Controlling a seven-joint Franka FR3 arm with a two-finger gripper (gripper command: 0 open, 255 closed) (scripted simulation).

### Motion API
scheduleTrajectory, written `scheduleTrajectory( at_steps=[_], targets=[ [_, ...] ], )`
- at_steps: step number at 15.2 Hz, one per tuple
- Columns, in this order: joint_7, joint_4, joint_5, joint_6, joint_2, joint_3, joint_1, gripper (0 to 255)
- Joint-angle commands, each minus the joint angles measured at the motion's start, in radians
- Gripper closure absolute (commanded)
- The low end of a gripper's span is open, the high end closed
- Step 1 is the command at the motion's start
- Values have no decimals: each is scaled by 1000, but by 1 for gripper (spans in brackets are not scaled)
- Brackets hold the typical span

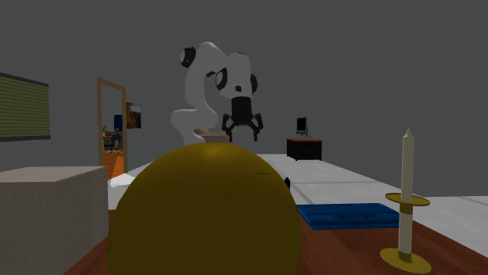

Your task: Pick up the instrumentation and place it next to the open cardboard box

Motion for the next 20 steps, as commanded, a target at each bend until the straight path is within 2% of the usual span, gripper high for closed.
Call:
scheduleTrajectory(
  at_steps=[1,4,7,9,12,20],
  targets=[
    [69,29,-32,52,74,42,-6,0],
    [184,84,-118,117,191,93,-17,0],
    [322,152,-242,164,316,123,-15,0],
    [418,206,-334,184,400,123,5,0],
    [546,299,-460,199,523,94,63,0],
    [628,340,-570,259,639,28,117,0]
  ],
)
